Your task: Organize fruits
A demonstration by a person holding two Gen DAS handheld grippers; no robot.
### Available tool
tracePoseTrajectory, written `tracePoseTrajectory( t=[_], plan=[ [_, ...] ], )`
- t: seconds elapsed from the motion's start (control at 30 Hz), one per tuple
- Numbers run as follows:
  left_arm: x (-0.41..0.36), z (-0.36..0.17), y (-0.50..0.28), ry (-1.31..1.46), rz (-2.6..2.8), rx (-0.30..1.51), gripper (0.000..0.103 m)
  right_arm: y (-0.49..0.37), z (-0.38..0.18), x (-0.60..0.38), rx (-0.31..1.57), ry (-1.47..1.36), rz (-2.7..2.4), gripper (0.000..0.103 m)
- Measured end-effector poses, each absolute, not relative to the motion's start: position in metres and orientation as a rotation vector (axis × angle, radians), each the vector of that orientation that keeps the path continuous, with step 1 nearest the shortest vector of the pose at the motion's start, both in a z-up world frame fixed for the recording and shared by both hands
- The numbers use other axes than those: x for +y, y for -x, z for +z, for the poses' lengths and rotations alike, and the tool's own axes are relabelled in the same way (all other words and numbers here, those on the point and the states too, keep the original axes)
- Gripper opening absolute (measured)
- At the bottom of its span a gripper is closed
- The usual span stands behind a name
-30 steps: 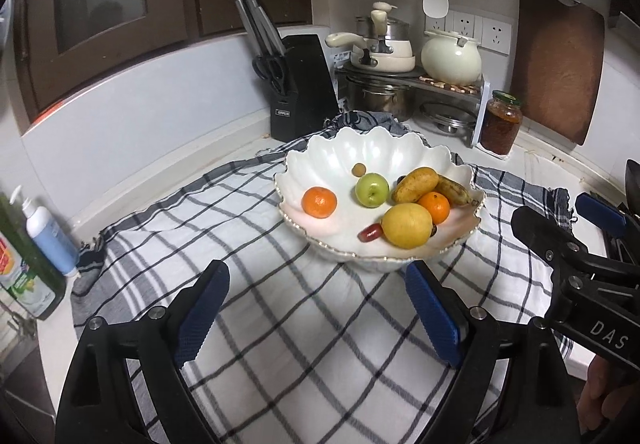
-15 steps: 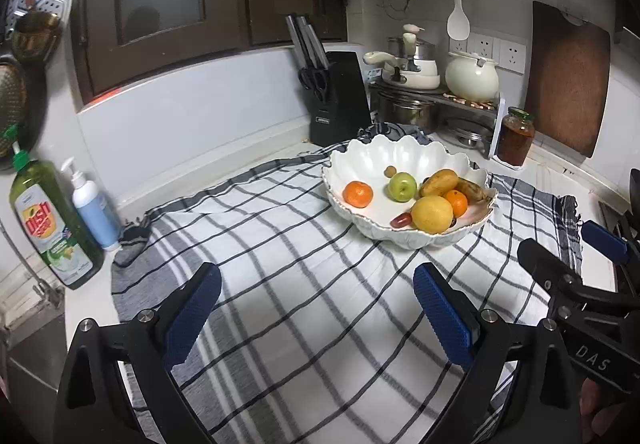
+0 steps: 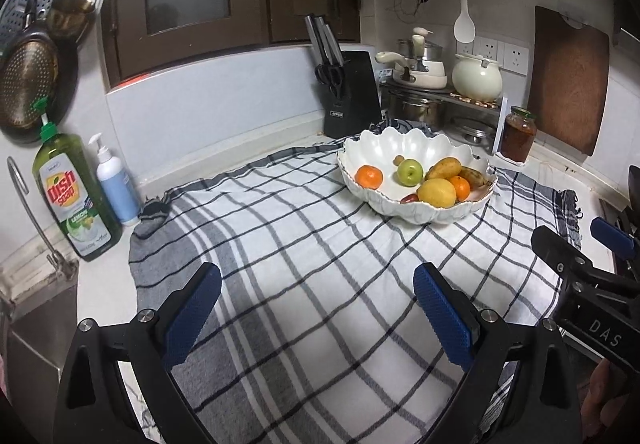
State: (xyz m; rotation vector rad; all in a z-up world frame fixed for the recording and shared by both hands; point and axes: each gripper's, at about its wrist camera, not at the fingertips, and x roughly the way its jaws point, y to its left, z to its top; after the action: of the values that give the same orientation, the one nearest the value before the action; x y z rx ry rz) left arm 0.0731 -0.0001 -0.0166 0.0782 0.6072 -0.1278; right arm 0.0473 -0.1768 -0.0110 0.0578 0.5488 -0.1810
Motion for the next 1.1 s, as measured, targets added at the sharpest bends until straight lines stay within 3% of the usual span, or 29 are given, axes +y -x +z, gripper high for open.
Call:
tracePoseTrajectory(
  t=[1.1],
  plan=[
    [0.002, -0.019, -0.055, -0.064, -0.109, 0.593, 0.100, -0.028, -0.015, -0.179, 0.547, -0.068, -0.203, 0.094]
  ],
)
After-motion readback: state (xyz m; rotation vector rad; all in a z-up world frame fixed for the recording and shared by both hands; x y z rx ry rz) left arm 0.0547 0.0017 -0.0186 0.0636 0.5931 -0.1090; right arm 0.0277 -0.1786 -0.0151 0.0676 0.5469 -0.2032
